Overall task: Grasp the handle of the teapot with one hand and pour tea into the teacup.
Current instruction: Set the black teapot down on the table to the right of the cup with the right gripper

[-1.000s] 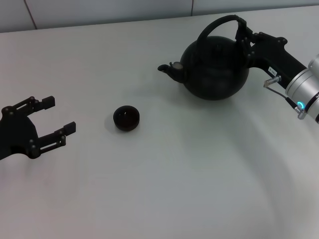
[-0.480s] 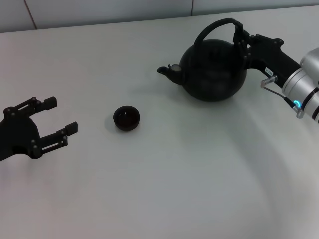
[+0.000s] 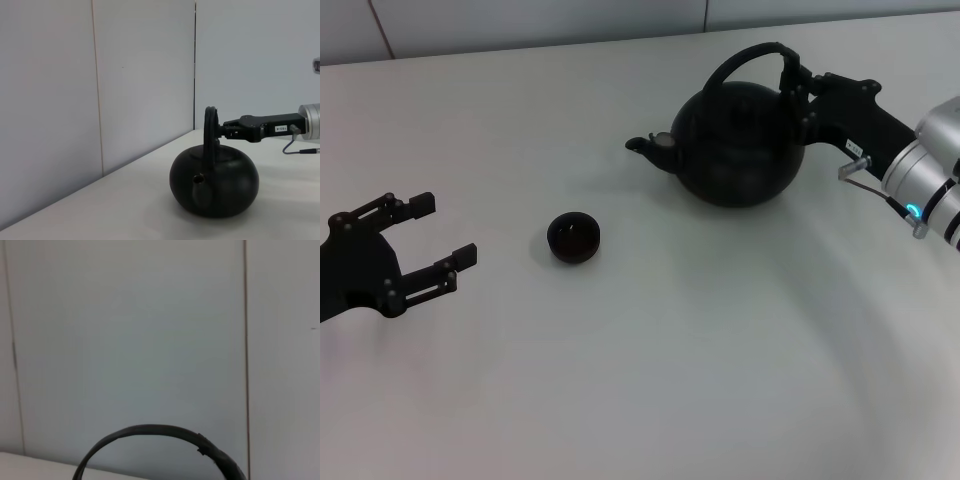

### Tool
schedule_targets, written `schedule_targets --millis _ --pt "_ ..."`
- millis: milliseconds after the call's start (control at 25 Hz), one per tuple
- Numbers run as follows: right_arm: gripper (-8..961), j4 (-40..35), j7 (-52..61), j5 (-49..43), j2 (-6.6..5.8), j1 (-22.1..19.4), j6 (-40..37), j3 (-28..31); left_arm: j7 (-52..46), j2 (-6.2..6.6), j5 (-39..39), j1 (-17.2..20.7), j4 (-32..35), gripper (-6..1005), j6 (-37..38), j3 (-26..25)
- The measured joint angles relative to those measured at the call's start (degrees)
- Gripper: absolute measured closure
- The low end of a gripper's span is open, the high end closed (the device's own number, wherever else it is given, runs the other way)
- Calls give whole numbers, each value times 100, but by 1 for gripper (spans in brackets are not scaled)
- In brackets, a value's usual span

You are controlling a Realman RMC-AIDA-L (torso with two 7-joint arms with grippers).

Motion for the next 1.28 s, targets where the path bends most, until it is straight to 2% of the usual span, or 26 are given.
schedule_targets --millis 120,440,640,880,1120,1280 --pt "863 -37 23 0 -2 -6 4 -39 0 0 0 0 0 217 0 0" --pt "709 -69 22 47 11 -99 -84 31 0 0 0 9 9 217 0 0" --pt "485 -92 24 53 18 -155 -204 38 -2 0 0 12 12 217 0 0" --pt "293 -98 42 63 22 -325 -806 222 -9 0 0 25 27 217 9 0" --pt "285 -99 41 66 22 -560 -1663 390 -9 0 0 53 42 217 83 0" --pt "285 -369 384 -363 -36 -614 -2187 23 -9 25 0 64 49 217 493 0"
